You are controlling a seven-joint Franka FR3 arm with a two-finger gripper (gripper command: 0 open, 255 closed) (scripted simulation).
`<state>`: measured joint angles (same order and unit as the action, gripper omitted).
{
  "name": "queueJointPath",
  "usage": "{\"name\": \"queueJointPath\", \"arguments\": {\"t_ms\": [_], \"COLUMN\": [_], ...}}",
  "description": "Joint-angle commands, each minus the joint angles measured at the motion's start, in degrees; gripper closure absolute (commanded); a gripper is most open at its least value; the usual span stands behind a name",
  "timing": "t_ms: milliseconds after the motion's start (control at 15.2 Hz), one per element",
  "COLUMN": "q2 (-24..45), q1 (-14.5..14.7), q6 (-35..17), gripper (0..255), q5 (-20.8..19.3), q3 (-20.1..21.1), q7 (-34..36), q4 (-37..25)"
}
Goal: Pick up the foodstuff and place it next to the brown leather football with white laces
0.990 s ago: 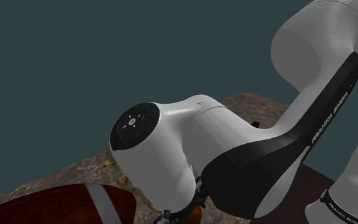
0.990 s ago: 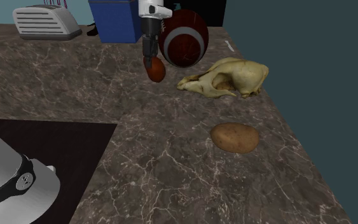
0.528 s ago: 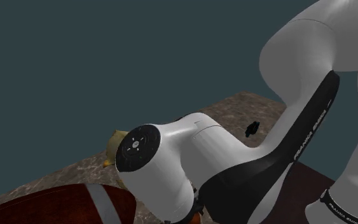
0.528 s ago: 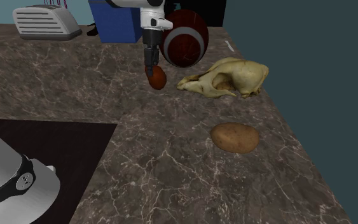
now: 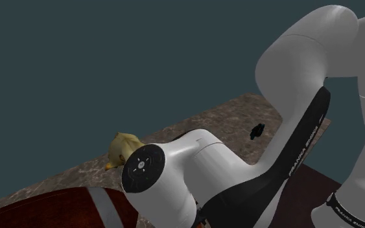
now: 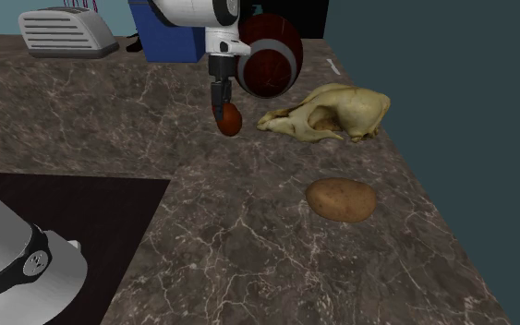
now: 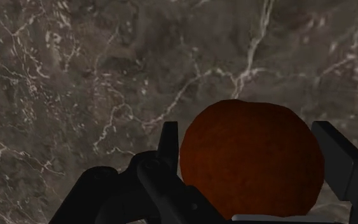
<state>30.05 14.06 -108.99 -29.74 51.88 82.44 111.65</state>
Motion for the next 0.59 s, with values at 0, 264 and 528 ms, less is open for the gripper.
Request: {"name": "queueJointPath", "arguments": {"t_ms": [0, 264, 528], "q2": [0.49, 0.5, 0.27], "q1": [0.12, 0.1, -0.08], "q6": [-0.06, -0.05, -0.14], "gripper": [255, 255, 0], "q5": [-0.21, -0.23, -0.12], "q3": [-0.35, -0.32, -0.2], "q7": [0.15, 0.16, 0.13], "q4": [0.14, 0.14, 0.42]}}
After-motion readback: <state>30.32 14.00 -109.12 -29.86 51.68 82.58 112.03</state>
